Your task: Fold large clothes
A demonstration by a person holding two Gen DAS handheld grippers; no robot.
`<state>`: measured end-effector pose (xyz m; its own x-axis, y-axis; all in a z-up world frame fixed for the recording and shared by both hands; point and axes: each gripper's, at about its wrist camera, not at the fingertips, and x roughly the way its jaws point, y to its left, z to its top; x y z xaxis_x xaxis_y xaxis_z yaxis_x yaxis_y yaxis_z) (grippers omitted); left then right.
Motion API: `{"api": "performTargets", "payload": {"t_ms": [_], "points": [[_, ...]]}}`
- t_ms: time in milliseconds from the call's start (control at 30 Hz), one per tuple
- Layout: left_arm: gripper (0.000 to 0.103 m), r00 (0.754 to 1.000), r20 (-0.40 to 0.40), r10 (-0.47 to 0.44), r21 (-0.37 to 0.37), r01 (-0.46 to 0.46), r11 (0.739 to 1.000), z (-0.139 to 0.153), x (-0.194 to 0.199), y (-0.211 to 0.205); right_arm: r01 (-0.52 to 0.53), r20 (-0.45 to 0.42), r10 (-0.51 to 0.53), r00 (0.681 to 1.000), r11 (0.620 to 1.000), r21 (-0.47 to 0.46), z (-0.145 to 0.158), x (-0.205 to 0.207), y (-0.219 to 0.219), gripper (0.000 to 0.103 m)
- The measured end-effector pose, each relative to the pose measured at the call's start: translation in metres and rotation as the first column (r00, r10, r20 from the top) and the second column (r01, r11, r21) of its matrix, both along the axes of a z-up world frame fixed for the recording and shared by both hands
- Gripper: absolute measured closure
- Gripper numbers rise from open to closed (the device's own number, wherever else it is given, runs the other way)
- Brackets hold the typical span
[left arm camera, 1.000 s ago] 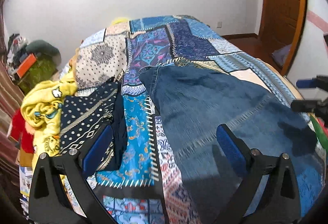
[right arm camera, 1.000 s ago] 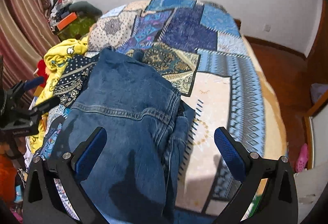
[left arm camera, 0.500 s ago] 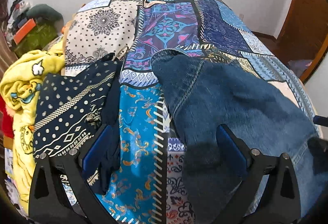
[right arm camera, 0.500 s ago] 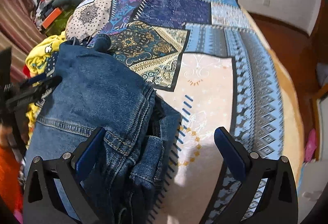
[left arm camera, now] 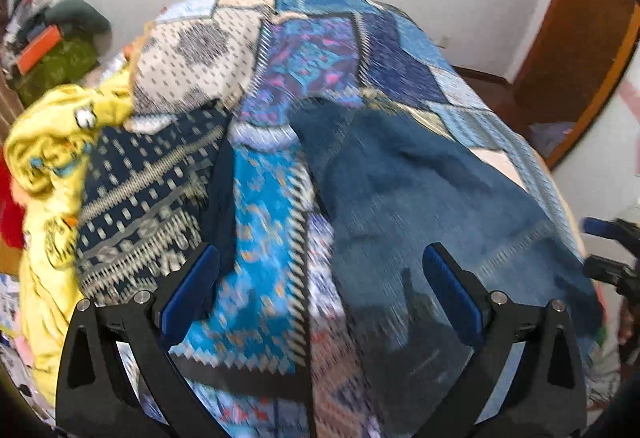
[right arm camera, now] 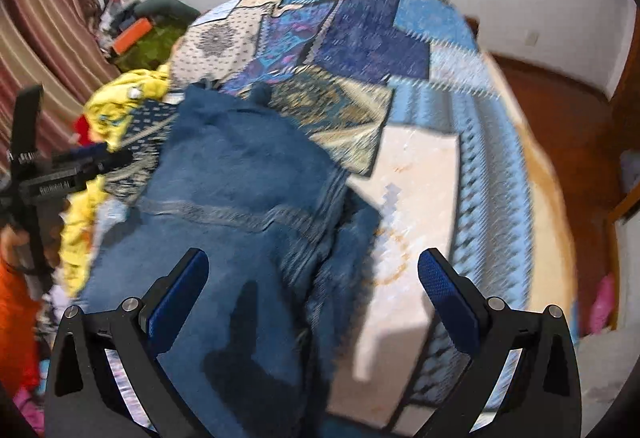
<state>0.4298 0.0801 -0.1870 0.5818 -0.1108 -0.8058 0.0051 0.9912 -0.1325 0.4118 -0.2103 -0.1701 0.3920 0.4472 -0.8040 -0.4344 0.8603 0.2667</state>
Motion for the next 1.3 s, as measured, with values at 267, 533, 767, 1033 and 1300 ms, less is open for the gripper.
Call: {"api": "performTargets", "payload": {"t_ms": [267, 533, 767, 1033, 1300], "points": [[0.0, 0.986, -0.153, -0.065, -0.235, 0.027, 0.972, -0.044, -0.026, -0.002, -0.002, -0.235, 0.022, 0.972, 0.996, 0.085, -0.055, 0.003, -0.008, 0.0], [0.0, 0.957, -0.277, -0.081, -0.504, -0.073, 0.861, -0.086, -0.004, 0.006, 0.014, -0.405, 0.101, 0.909, 0.962, 0.272, -0.095, 0.031, -0.006, 0.0], [0.002, 0.951, -0.281, -0.128, -0.532, -0.044, 0.845, -0.093, 0.013, -0.011, 0.01, -0.383, 0.119, 0.916, 0.948, 0.319, -0.096, 0.034, 0.006, 0.004], [0.046, 0.962, -0.213, -0.173, -0.517, 0.04, 0.855, -0.079, 0.004, -0.038, 0.052, -0.379, 0.064, 0.923, 0.956, 0.288, -0.077, 0.025, 0.012, 0.048], [0.062, 0.981, -0.067, -0.181, -0.482, 0.127, 0.867, -0.022, -0.012, -0.03, -0.033, -0.257, 0.093, 0.962, 0.973, 0.23, -0.024, 0.008, 0.039, 0.064]]}}
